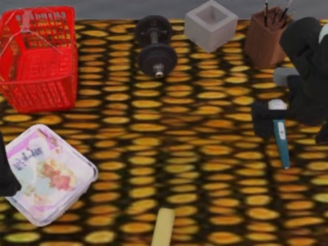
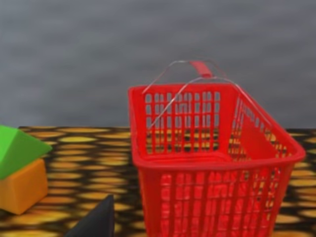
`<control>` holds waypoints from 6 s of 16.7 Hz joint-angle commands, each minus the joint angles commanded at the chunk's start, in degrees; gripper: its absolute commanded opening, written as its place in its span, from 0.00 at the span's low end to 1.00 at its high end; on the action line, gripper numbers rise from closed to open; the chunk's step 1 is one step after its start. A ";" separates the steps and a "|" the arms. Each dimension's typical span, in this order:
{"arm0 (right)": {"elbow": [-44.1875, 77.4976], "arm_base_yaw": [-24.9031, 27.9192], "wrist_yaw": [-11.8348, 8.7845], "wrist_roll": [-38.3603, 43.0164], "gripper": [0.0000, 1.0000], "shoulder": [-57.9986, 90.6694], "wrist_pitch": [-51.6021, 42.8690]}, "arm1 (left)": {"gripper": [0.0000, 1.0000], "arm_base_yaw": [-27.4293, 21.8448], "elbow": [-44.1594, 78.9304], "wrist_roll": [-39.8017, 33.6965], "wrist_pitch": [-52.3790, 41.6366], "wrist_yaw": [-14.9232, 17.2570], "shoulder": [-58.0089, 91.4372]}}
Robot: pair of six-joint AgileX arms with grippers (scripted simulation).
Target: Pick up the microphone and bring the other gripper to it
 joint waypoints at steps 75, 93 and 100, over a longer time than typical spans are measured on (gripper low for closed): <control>-31.58 16.96 -11.43 -18.47 0.00 -12.46 112.28 | 1.00 0.00 0.00 0.00 0.00 0.00 0.00; -31.76 17.67 -10.71 -18.47 0.00 -12.47 112.93 | 1.00 -3.99 9.12 1.38 5.29 8.67 13.09; -31.76 17.67 -10.71 -18.47 0.00 -12.47 112.93 | 1.00 -12.03 27.23 4.06 15.52 26.34 45.38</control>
